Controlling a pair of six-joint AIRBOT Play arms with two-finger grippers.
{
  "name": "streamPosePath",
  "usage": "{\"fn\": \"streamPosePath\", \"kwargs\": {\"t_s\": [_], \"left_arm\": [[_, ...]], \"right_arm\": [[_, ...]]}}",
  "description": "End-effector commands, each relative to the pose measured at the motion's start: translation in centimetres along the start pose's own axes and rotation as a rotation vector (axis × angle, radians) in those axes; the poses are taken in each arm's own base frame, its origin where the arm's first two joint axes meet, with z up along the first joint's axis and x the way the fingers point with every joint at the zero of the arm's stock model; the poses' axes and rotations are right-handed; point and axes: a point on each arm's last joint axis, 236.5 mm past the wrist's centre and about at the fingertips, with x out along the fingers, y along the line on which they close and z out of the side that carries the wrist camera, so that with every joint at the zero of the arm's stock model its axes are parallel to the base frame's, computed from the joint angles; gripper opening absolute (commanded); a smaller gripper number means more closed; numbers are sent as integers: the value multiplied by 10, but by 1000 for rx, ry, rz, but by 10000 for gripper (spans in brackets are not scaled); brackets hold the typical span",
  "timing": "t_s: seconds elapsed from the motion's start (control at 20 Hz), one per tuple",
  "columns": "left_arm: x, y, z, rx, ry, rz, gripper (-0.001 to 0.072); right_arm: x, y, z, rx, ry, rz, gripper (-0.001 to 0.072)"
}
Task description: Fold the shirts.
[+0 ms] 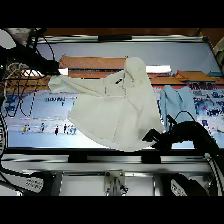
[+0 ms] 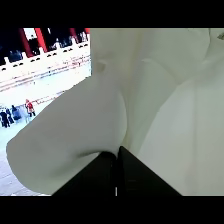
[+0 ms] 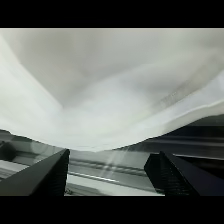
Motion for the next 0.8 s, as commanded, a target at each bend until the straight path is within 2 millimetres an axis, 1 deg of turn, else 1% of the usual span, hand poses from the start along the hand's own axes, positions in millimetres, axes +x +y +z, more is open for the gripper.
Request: {"fn": "streamPosePath", "kwargs": {"t_s": [0.0, 0.1, 0.2, 0.3, 0.4, 0.5, 0.55, 0.6, 0.65, 0.75], "left_arm": [[0, 0, 0, 1, -1, 0, 30], [0, 0, 0, 1, -1, 0, 30], [0, 0, 1, 1, -3, 1, 30], [0, 0, 1, 1, -3, 1, 30], [0, 0, 1, 1, -3, 1, 30], [0, 0, 1, 1, -3, 1, 30], [0, 1, 1, 1, -3, 2, 30], [0, 2, 1, -2, -5, 4, 30], [-1, 5, 2, -5, -10, 10, 30], [-5, 13, 5, -17, -28, 20, 30]], "right_arm": [[8, -2, 5, 33, -36, 22, 686], [12, -5, 1, 47, -29, 22, 686], [15, -6, 5, 42, -51, 17, 686], [25, -1, 8, 30, -66, 8, 685], [38, 1, 20, 51, -110, -10, 683], [43, 5, 39, 93, -187, -1, 673], [40, 9, 49, 111, -232, 23, 534], [35, 16, 60, 117, -270, 43, 255], [28, 24, 70, 104, -299, 58, 61], [5, 52, 93, 9, -365, 89, 61]]}}
